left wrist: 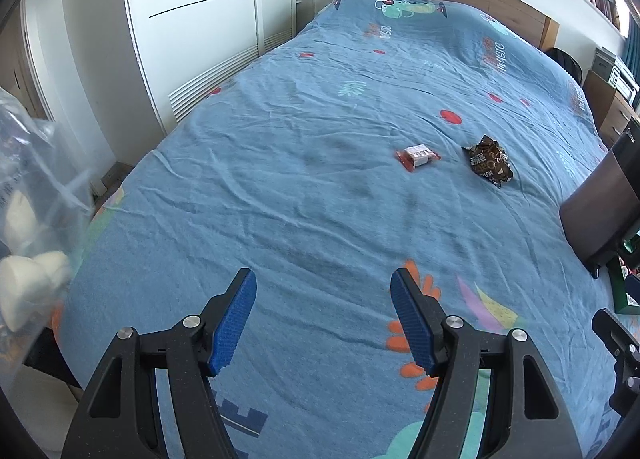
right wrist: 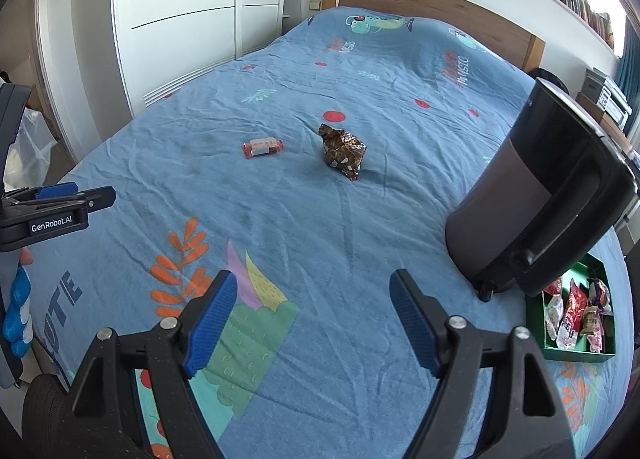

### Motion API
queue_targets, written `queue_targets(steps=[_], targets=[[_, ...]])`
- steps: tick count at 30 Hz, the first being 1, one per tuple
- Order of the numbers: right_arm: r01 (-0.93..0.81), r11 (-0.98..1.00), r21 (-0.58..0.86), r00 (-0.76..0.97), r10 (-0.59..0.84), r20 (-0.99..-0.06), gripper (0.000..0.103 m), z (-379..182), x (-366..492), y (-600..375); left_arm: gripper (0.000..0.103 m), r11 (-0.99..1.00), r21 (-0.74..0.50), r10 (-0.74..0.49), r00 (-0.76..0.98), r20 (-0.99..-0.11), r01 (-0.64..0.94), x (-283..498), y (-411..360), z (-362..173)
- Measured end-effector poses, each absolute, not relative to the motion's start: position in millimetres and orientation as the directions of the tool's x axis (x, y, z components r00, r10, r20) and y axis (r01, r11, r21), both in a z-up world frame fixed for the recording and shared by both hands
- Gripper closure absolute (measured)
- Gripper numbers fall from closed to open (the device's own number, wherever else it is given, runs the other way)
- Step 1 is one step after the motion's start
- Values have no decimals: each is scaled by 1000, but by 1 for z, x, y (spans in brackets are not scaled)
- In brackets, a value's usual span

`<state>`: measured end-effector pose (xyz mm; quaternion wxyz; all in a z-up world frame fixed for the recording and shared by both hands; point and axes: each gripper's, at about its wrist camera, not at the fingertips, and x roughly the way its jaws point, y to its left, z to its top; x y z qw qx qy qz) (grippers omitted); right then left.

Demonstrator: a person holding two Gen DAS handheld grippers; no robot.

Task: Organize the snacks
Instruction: 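Move both open tools across the bed toward the candy bar and chocolate bag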

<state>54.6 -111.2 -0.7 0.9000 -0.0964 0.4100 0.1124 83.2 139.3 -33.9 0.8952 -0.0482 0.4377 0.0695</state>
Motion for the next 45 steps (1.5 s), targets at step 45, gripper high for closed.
queue_targets(steps=[45], targets=[[-266, 964, 3, 641, 179, -746, 0, -35, 191, -120, 39, 997, 45, -2, 604, -797, 63, 228, 99, -64]])
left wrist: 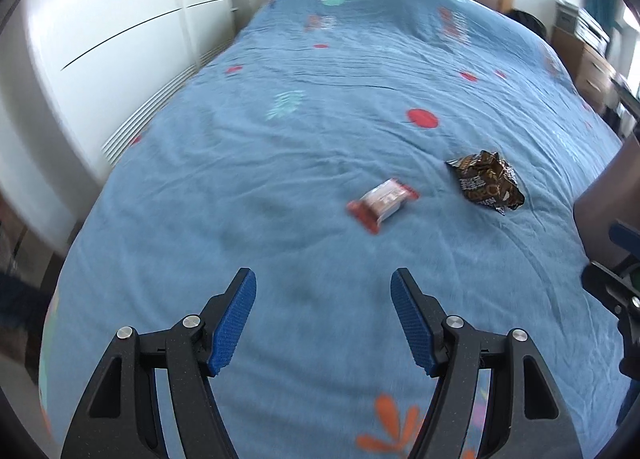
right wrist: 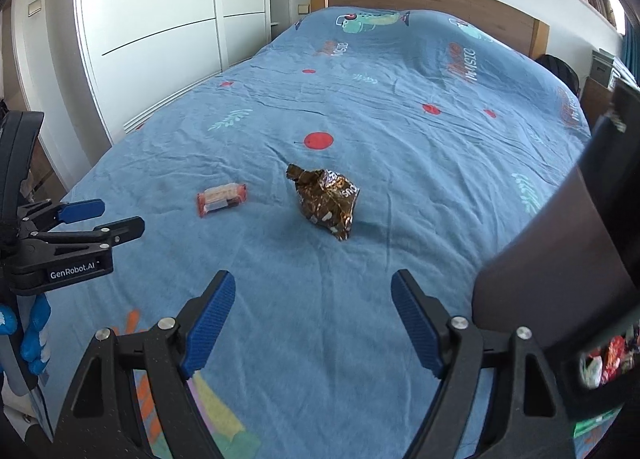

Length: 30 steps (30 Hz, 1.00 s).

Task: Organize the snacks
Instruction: 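Move both open tools across the bed toward the candy bar and chocolate bag, then grasp the red-white candy bar with left tool while right tool grasps brown chocolate bag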

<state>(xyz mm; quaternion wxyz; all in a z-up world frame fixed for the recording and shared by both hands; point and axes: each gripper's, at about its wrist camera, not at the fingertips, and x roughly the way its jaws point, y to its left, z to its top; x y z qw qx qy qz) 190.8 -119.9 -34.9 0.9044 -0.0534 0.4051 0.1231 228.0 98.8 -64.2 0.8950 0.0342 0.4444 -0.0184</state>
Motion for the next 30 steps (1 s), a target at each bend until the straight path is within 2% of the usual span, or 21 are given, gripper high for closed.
queue_targets(steps=[6, 12, 16, 25, 28, 30], targets=[[-296, 955, -11, 615, 182, -767, 0, -56, 240, -109, 39, 974, 100, -33, 562, -827, 204, 271, 81, -86], [-325, 945, -28, 590, 179, -787, 0, -77, 283, -97, 39, 953, 127, -44, 541, -840, 275, 302, 68, -105], [-327, 944, -44, 585, 166, -794, 0, -89, 304, -94, 39, 952, 120, -51, 533, -845, 281, 318, 66, -114], [-294, 956, 21, 545, 185, -818, 0, -113, 336, -103, 39, 947, 122, -59, 532, -844, 298, 330, 60, -126], [-303, 952, 33, 533, 198, -823, 0, -116, 336, -102, 44, 945, 126, -58, 534, -843, 301, 333, 56, -127], [-314, 949, 33, 528, 204, -824, 0, -118, 337, -99, 52, 946, 119, -61, 529, -846, 300, 334, 54, -128]])
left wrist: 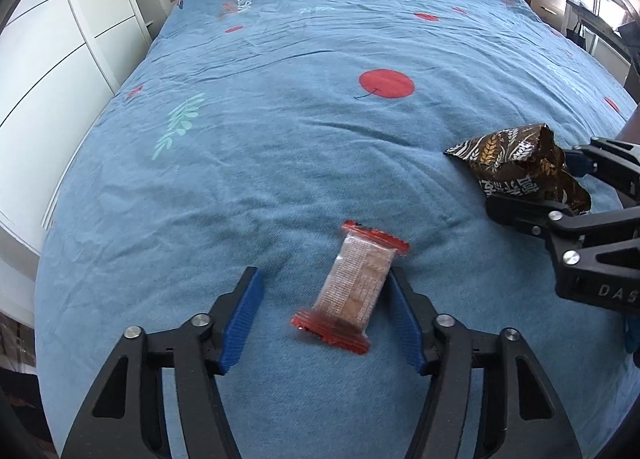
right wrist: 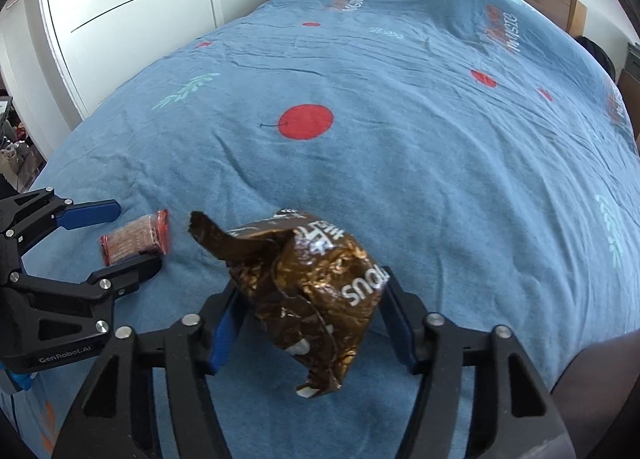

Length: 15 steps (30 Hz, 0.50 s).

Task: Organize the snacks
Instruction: 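Grasp the red-white candy bar with left tool while right tool grasps brown chocolate bag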

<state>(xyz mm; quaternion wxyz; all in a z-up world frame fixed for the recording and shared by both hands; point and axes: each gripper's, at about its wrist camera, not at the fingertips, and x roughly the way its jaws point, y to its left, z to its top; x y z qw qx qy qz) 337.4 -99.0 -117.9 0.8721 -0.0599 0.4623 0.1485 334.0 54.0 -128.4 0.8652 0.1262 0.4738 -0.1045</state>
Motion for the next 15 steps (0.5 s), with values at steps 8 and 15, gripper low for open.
queue_targets(steps=[8, 15], targets=[[-311, 949, 56, 540, 225, -811, 0, -116, 335, -102, 77, 950, 94, -81, 525, -847, 299, 331, 46, -129], [-287, 955, 70, 556, 226, -800, 0, -109, 320, -113, 82, 970, 2, -127, 512, -849, 245, 328, 55, -124]])
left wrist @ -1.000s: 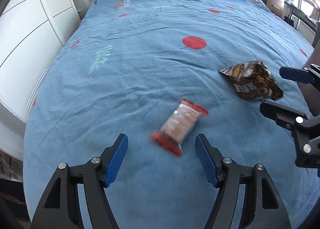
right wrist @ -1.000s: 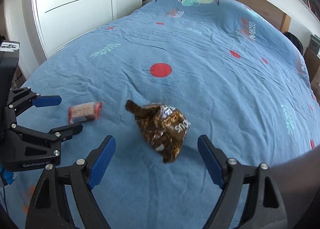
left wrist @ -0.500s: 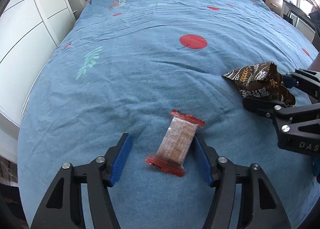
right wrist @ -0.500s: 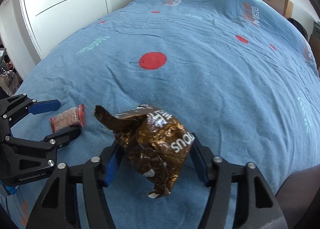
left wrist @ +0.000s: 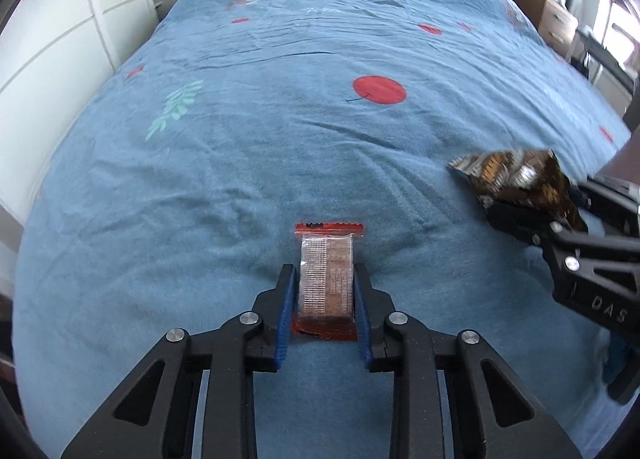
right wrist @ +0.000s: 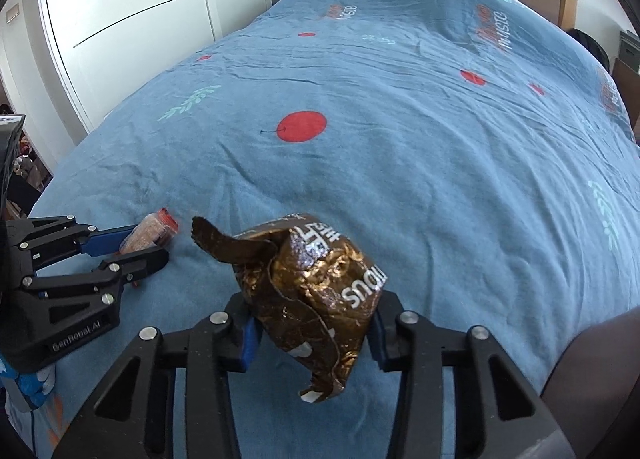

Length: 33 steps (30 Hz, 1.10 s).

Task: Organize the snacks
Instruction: 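Grasp the red-white candy bar with left tool while right tool grasps brown chocolate bag, then carry the candy bar with left tool while right tool carries chocolate bag to tray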

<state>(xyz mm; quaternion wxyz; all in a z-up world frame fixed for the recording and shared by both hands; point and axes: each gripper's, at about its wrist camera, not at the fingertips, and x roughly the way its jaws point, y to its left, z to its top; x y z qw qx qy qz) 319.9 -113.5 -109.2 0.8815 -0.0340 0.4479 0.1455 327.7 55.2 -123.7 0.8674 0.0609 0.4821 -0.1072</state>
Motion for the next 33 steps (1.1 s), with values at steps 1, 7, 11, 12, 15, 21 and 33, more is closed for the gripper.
queue_targets(steps=[1, 7, 11, 12, 15, 21, 33], targets=[[-283, 956, 70, 560, 224, -798, 0, -108, 317, -115, 82, 971, -10, -133, 510, -850, 238, 326, 57, -122], [-265, 962, 68, 571, 213, -793, 0, -98, 296, -123, 83, 975, -49, -156, 508, -847, 219, 313, 61, -114], [-263, 963, 64, 579, 211, -787, 0, -91, 282, -123, 83, 975, -76, -174, 512, -841, 207, 297, 64, -108], [-262, 963, 68, 581, 214, -786, 0, -88, 278, -124, 83, 976, -79, -176, 514, -840, 204, 293, 64, -106], [-261, 962, 76, 586, 220, -780, 0, -80, 267, -125, 83, 976, -86, -180, 524, -832, 199, 277, 64, -98], [-257, 963, 84, 591, 225, -775, 0, -65, 240, -127, 83, 979, -100, -182, 539, -822, 177, 245, 63, -82], [-243, 968, 59, 602, 198, -773, 0, -41, 168, -135, 83, 992, -55, -112, 596, -795, 113, 173, 53, -42]])
